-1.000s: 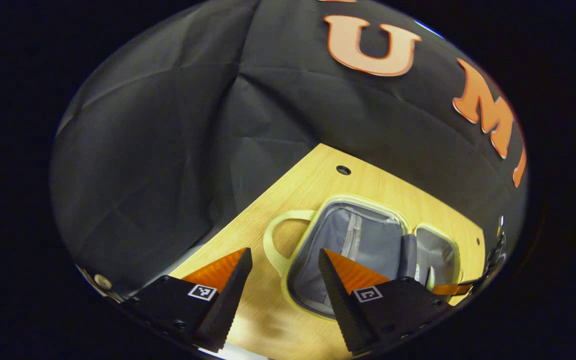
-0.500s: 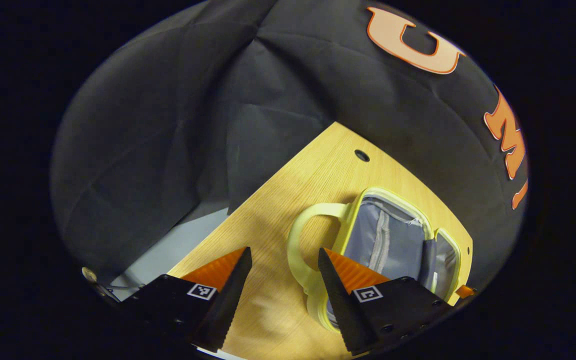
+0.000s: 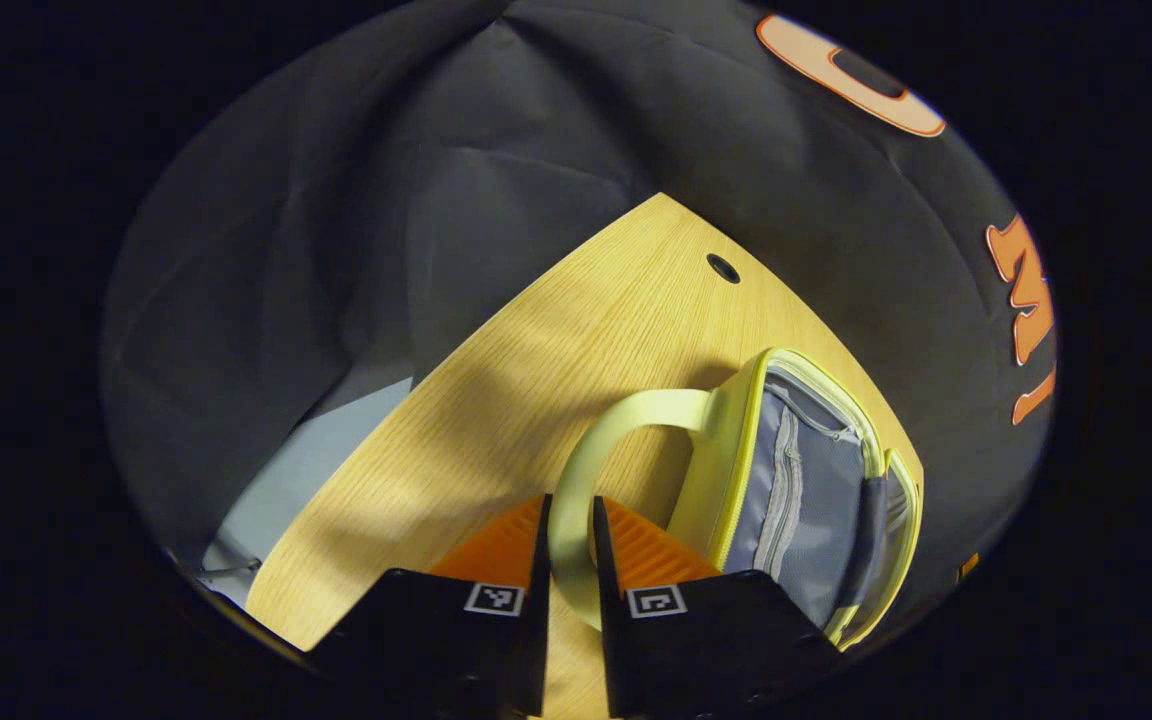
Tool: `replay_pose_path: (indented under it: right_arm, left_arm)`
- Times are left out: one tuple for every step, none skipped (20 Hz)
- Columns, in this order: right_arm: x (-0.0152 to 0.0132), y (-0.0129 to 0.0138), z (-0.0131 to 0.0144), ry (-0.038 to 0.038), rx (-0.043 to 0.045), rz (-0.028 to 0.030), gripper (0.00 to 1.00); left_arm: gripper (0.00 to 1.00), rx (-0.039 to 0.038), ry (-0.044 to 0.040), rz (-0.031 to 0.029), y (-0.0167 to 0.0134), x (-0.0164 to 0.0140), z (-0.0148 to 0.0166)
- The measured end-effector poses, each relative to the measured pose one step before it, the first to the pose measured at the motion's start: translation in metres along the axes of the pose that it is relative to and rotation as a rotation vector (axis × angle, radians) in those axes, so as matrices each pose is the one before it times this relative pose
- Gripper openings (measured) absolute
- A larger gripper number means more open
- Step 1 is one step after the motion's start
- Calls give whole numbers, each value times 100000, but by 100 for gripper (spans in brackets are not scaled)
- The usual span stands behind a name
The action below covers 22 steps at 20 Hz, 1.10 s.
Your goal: First open the suitcase, pack the skin care products into it, and then close the suitcase.
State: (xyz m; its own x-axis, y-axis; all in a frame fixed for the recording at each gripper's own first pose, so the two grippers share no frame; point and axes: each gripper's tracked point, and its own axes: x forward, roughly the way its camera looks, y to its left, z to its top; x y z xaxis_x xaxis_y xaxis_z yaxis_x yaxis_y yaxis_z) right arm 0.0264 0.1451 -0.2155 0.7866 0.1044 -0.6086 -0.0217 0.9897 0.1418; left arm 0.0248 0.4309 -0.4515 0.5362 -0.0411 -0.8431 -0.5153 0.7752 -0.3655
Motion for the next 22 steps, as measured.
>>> replay_pose_path:
  right_arm:
    - [-96, -648, 602, -2144, -1283, -1914, 84]
    - [-382, -592, 652, -2428, -817, -1078, 84]
    - [-604, -472, 812, -2468, -128, -508, 84]
    - [-421, -598, 552, -2143, -140, -960, 84]
    - [-253, -736, 426, -2007, -727, -1273, 84]
    - [-113, -969, 281, -2033, -2172, -2767, 84]
    - [332, -877, 265, -2084, -2462, -1870, 84]
    - [-245, -875, 468, -2054, -2210, -1722, 85]
    - [-336, -726, 492, -2502, -1489, -1155, 86]
    - [-331, -624, 573, -2609, -1121, -718, 89]
    - [-225, -674, 504, -2912, -983, -391, 90]
    - [-261, -626, 498, -2310, -1391, -192, 92]
    - [-208, -683, 231, -1930, -1804, -357, 92]
    - [-259, -632, 415, -2149, -2276, -407, 94]
    - [-95, -647, 359, -2117, -2832, -635, 94]
    - [-120, -614, 542, -2859, -3743, -497, 94]
    - [55, -712, 628, -3460, -4294, -476, 95]
    - [-32, -404, 655, -3505, -3815, 216, 95]
    - [-216, -239, 479, -2142, -3091, 696, 95]
    - [-295, -268, 246, -1711, -2097, 1024, 96]
    - [-383, -144, 217, -1400, -837, 1358, 96]
    - [-359, -280, -84, -573, -56, 1323, 95]
  left_arm:
    - [21, 2532, 1673, 387, 299, -960, -70]
    - [17, -1987, -2230, -70, -232, 1394, 720]
    - [13, -581, -953, -2271, -789, -973, -114]
    - [13, 248, -1661, -835, -99, -765, 208]
    - [13, 1659, -13, 1044, 66, -439, 186]
    - [10, 1541, 518, 3220, 295, -246, -30]
    - [6, 723, -706, 1460, -320, -835, 123]
    - [6, 2304, -1769, 806, -492, -446, 541]
    - [6, 2432, -2374, 1905, -121, -722, 773]
    - [7, 3541, -2589, 679, -497, -952, 686]
    - [6, 3753, -3404, 1117, -532, -1065, 979]
    - [6, 3147, -2454, 796, -821, -1038, 793]
    - [6, 2711, -3815, 696, -663, -1233, 1005]
    - [6, 2238, -3034, 267, -568, -1211, 918]
    - [6, 2961, -3547, 407, -592, -1229, 1185]
    - [6, 4004, -2176, 1606, -428, -1008, 1020]
    - [6, 2309, -1821, 741, -761, -1088, 894]
    - [6, 1254, -1787, -115, -1152, -851, 650]
    - [6, 1228, -2042, 394, -822, -858, 856]
    - [6, 784, -2292, -260, -1087, -1016, 785]
    - [6, 424, -2481, -673, -1227, -1042, 1030]
    - [6, 578, -1998, -1262, -1330, -1310, 855]
